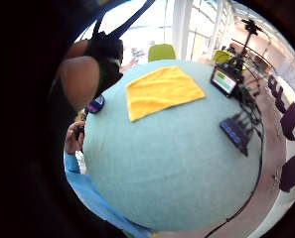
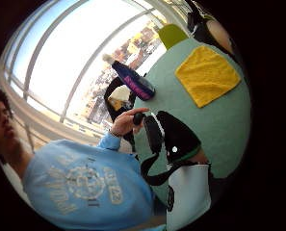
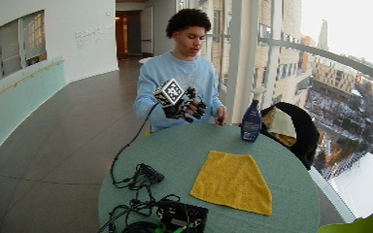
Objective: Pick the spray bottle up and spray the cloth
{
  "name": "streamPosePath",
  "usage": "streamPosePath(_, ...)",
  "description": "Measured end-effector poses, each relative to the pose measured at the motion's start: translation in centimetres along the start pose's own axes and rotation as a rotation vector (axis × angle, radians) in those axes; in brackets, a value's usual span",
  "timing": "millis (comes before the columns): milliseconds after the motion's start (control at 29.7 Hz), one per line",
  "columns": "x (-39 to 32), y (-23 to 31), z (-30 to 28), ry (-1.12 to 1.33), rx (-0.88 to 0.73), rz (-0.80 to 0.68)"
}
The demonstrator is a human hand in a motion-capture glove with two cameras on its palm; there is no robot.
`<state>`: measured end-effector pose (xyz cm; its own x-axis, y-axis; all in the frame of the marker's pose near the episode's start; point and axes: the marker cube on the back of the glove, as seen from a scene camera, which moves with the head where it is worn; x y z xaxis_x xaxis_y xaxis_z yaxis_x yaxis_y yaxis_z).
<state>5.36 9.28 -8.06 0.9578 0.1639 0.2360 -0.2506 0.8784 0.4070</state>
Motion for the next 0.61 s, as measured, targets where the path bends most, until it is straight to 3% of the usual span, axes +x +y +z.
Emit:
streamPosePath(337,6.9,8.9,-4.8,0.227,-0.032,0.069)
streamPosePath(607,8.8,10.3,-5.8,0.288,-0.070,0.059)
